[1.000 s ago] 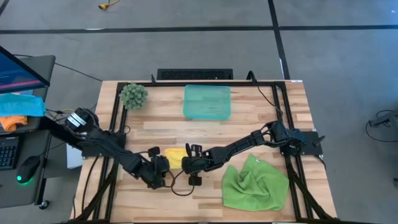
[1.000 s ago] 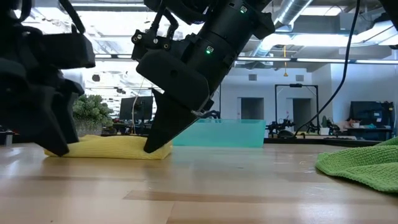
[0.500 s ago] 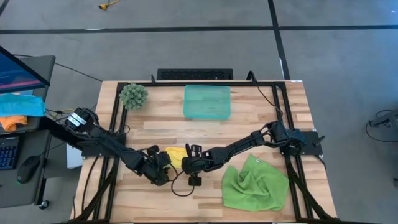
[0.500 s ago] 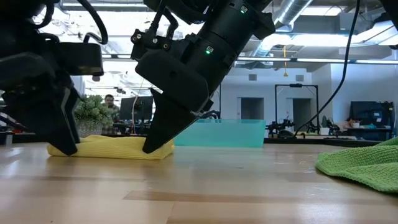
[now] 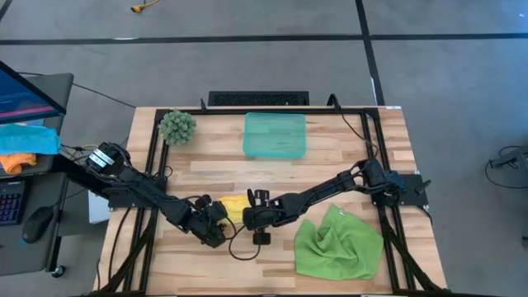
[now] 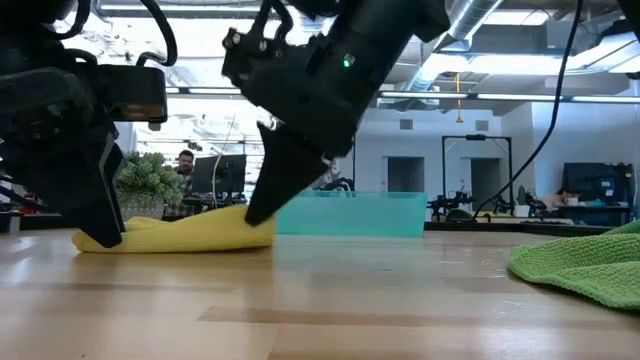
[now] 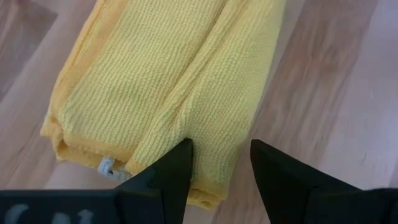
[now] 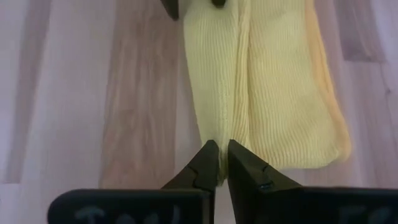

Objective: Roll microfiber towels into tight, uniform cylinder then place into a basket
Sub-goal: Roll the yellow microfiber cloth

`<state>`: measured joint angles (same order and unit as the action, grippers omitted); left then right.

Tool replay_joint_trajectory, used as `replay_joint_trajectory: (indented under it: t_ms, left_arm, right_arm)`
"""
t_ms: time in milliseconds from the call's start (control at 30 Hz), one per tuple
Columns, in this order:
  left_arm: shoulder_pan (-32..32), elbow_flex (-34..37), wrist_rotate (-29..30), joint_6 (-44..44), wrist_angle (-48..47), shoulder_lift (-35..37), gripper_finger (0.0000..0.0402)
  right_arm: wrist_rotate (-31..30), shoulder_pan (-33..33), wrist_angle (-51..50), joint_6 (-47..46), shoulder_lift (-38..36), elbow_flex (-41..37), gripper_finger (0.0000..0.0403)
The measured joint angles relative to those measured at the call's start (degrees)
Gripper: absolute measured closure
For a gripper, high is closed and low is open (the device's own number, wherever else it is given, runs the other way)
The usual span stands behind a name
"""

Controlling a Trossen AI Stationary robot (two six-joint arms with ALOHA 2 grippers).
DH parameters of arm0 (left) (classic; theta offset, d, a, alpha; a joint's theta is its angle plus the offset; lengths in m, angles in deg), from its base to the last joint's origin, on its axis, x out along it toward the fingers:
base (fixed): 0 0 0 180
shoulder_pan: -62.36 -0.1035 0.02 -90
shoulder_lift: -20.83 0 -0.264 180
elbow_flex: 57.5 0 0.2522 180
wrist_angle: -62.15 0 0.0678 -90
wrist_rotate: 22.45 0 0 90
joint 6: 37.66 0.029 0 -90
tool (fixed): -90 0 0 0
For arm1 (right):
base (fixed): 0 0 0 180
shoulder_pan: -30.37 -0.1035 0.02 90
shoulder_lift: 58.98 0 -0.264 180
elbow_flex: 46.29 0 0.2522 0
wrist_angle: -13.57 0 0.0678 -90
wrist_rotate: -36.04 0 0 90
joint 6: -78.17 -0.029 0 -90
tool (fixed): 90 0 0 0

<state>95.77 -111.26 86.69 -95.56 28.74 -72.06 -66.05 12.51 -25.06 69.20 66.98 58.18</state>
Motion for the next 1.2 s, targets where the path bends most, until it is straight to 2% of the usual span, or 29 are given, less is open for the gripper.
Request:
replay_joint_trajectory:
  t_ms: [633, 733, 833, 933, 1067, 1200]
  left_arm:
    - [0.04, 0.06, -0.01, -1.48, 0.53, -0.07, 0.0239]
    - [0.05, 0.06, -0.01, -1.48, 0.56, -0.09, 0.0239]
    - [0.07, 0.08, 0.0, -1.48, 0.58, -0.09, 0.0239]
    - [0.07, 0.08, 0.02, -1.48, 0.59, -0.09, 0.0239]
    - [0.07, 0.08, 0.02, -1.48, 0.62, -0.09, 0.0239]
    - [0.07, 0.08, 0.04, -1.48, 0.66, -0.09, 0.0239]
  right_arm:
    - [-1.26, -0.24, -3.79, -1.12, -2.08, -0.08, 0.0345]
    - [-1.2, -0.54, -10.95, -2.36, -2.13, -0.05, 0.0336]
    - [-1.24, -0.55, -20.61, -7.52, -2.28, -0.05, 0.0335]
    - [-2.33, -0.72, -24.45, -10.09, -2.32, -0.05, 0.0336]
    - [-8.07, -3.2, -18.94, -2.95, -2.39, -0.01, 0.0337]
    - [-8.83, -6.39, -9.18, 8.37, -2.43, 0.01, 0.0337]
